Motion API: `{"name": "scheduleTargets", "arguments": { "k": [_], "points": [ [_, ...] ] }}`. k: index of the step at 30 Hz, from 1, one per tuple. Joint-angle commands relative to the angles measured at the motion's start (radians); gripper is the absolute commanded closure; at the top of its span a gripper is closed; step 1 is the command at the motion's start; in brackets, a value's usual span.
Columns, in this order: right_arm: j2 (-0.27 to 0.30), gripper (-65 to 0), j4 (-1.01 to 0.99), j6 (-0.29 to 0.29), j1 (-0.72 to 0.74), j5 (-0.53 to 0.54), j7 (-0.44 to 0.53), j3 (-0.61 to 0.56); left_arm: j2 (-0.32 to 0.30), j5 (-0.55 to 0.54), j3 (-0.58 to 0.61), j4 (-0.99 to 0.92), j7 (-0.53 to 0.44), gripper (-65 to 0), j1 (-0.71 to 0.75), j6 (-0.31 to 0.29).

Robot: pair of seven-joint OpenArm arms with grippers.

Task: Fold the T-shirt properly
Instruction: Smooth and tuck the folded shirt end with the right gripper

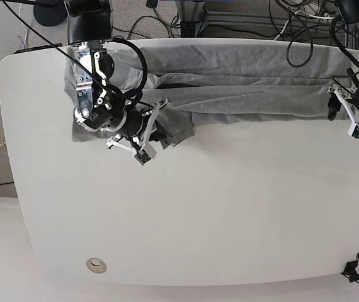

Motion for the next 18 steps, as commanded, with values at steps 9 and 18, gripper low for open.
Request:
{"name": "scheduleTargets", "arguments": {
  "k": [9, 18],
  "points": [
    [0.109, 0.0, 0.260, 0.037, -0.168, 0.387, -0.170, 0.057, -0.021, -0.010, 0.016, -0.027, -0.020, -51.5, -0.019, 0.006],
    [0.218, 0.0, 0.257, 0.034, -0.267, 0.502, -0.190, 0.054, -0.021, -0.008, 0.022, -0.054, -0.021, -51.5, -0.038, 0.006]
  ]
}}
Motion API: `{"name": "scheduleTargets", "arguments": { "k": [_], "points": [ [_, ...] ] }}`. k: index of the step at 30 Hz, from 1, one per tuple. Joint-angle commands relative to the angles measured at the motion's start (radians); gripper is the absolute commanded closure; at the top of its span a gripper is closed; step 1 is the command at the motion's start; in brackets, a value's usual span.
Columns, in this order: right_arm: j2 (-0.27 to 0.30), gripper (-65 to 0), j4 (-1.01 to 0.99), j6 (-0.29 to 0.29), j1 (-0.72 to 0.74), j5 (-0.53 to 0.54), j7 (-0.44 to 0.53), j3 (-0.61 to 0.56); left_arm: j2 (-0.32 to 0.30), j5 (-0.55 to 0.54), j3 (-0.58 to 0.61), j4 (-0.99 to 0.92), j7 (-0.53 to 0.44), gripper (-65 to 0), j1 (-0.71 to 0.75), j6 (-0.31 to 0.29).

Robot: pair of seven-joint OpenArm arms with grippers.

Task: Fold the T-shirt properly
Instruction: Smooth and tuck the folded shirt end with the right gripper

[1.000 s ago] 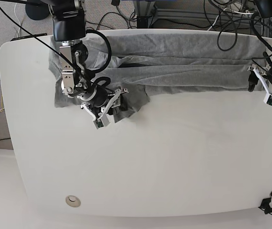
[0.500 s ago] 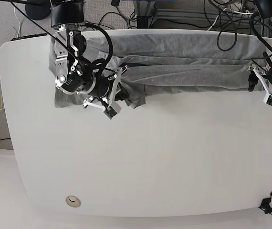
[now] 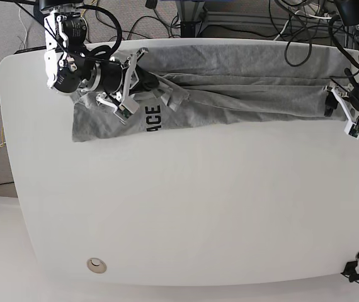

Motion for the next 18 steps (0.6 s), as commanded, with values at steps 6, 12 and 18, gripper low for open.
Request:
{"name": "scheduleTargets", "arguments": {
  "k": [6, 12, 18],
  "points": [
    [0.032, -42.1, 0.017, 0.004, -0.039, 0.017, 0.018, 0.003, -0.021, -0.009, -0.005, 0.013, -0.019, -51.5, -0.017, 0.006],
    [0.037, -49.7, 0.022, 0.004, -0.009, 0.017, 0.023, 0.012, -0.021, -0.009, -0.005, 0.013, -0.019, -51.5, -0.016, 0.006],
    [0.026, -44.8, 0.020, 0.003, 0.111, 0.018, 0.023, 0.103, 0.008, -0.013, -0.012, 0.089, -0.019, -51.5, -0.008, 0.006]
  ]
}}
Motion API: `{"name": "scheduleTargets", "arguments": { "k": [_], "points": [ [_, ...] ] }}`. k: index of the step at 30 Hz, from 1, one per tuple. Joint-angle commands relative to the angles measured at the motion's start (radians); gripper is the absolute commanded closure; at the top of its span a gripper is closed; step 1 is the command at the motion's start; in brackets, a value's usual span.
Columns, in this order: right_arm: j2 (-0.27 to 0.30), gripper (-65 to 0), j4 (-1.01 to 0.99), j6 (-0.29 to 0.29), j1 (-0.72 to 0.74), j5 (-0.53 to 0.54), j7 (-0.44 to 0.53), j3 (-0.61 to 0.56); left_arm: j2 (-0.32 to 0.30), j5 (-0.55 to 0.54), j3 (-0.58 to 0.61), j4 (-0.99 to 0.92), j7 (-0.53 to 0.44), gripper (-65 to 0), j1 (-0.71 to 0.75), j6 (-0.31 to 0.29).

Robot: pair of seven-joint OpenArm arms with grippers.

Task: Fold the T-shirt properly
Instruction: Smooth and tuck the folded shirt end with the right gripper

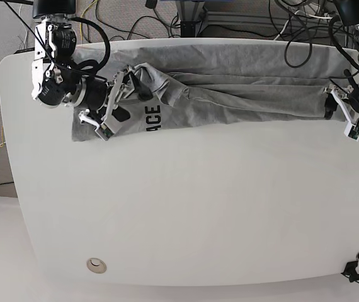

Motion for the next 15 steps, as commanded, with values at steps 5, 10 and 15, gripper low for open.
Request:
{"name": "scheduleTargets", "arguments": {
  "k": [5, 10, 15],
  "points": [
    [-0.108, -44.6, 0.017, 0.006, 0.067, -0.090, 0.043, 0.068, 0.004, -0.013, -0.003, 0.122, -0.025, -51.5, 0.021, 0.004],
    [-0.168, -44.6, -0.037, 0.012, 0.044, -0.478, 0.247, -0.065, 0.013, -0.011, -0.003, 0.120, -0.025, -51.5, 0.021, 0.004],
    [-0.168, -44.6, -0.092, 0.006, -0.032, -0.702, 0.422, -0.191, 0.014, -0.011, -0.003, 0.119, -0.025, -51.5, 0.022, 0.004]
  ]
}}
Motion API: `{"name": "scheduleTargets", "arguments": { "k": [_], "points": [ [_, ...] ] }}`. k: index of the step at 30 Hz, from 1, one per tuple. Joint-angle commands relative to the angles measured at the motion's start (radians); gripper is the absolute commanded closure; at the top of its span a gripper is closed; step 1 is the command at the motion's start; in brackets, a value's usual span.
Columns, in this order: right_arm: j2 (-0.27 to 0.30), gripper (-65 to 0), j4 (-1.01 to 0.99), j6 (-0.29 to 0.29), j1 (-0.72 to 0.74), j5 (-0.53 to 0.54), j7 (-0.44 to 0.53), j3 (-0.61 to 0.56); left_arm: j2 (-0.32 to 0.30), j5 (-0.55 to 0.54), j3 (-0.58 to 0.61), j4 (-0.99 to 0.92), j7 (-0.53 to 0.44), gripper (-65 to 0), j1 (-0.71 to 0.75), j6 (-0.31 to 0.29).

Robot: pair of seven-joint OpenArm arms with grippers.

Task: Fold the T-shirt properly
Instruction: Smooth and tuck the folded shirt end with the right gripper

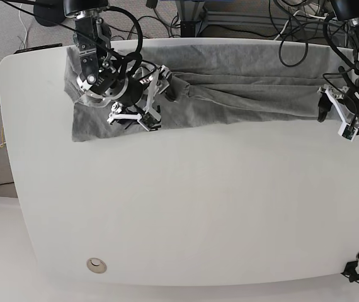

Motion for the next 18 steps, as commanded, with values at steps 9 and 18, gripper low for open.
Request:
{"name": "scheduleTargets", "arguments": {
  "k": [9, 18],
  "points": [
    [0.062, -44.6, 0.177, 0.007, -0.172, -0.048, 0.033, -0.044, -0.018, -0.011, -0.006, 0.016, -0.019, -51.5, -0.010, 0.006],
    [0.089, -44.6, 0.191, 0.007, -0.272, -0.048, 0.033, -0.084, -0.018, -0.011, -0.006, 0.014, -0.019, -51.5, -0.013, 0.006]
  ]
}}
